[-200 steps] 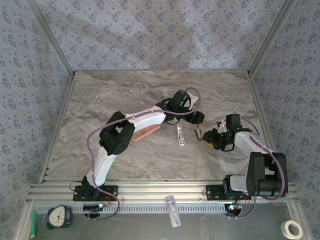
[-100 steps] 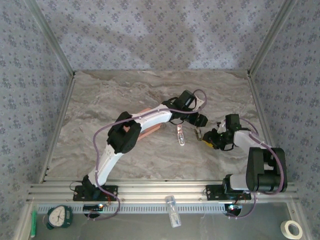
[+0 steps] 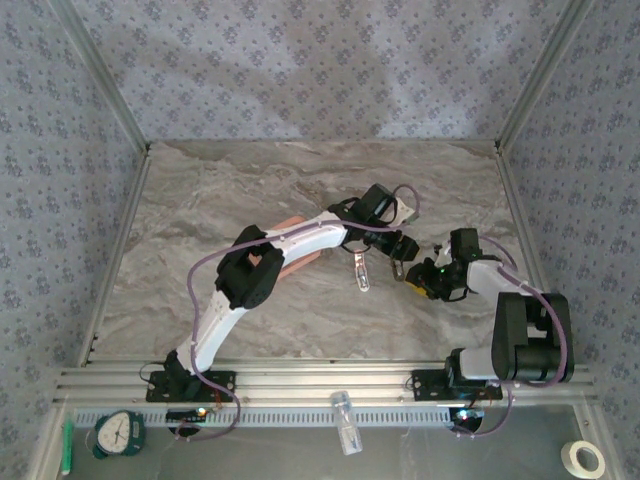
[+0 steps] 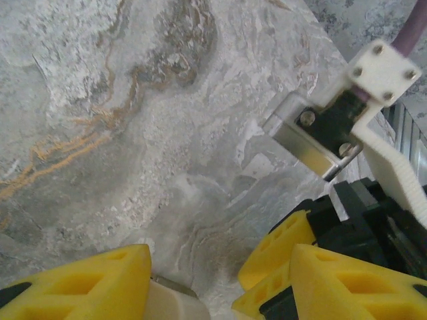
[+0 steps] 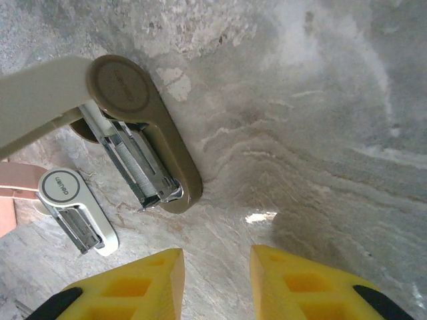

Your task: Load the staples into the stapler

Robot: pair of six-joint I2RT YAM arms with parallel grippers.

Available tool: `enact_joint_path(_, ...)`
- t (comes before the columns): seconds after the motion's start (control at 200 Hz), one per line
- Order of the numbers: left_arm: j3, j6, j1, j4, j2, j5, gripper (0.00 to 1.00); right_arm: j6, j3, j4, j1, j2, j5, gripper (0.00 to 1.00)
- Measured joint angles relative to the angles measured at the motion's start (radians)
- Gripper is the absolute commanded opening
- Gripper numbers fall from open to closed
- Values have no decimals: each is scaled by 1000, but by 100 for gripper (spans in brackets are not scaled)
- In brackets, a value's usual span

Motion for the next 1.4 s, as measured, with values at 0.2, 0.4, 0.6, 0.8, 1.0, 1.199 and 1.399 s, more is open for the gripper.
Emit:
enact_joint_path(0.2, -35, 2, -3, -23, 0, 34, 58, -3, 12, -74, 0, -76, 19, 37)
enact_joint_path(0.4, -71, 3, -3, -27, -49, 11, 67, -3, 54, -155, -2, -149, 42, 42)
enact_joint_path(0.6, -184, -31, 15, 10, -180, -69, 68, 8, 127, -163, 11, -163, 46, 44)
enact_joint_path(0.8, -322, -57, 53, 78, -290, -122, 68, 7, 194, -143, 58, -51, 53, 42)
enact_joint_path(1.0, -389, -76, 75, 121, -309, -148, 68, -2, 208, -108, 95, 70, 72, 30)
enact_joint_path(1.199, -399, -84, 76, 137, -309, -155, 68, -1, 182, -73, 95, 121, 94, 16)
enact_joint_path(1.399, -399, -84, 77, 140, -309, -155, 69, 8, 176, -59, 108, 113, 105, 20)
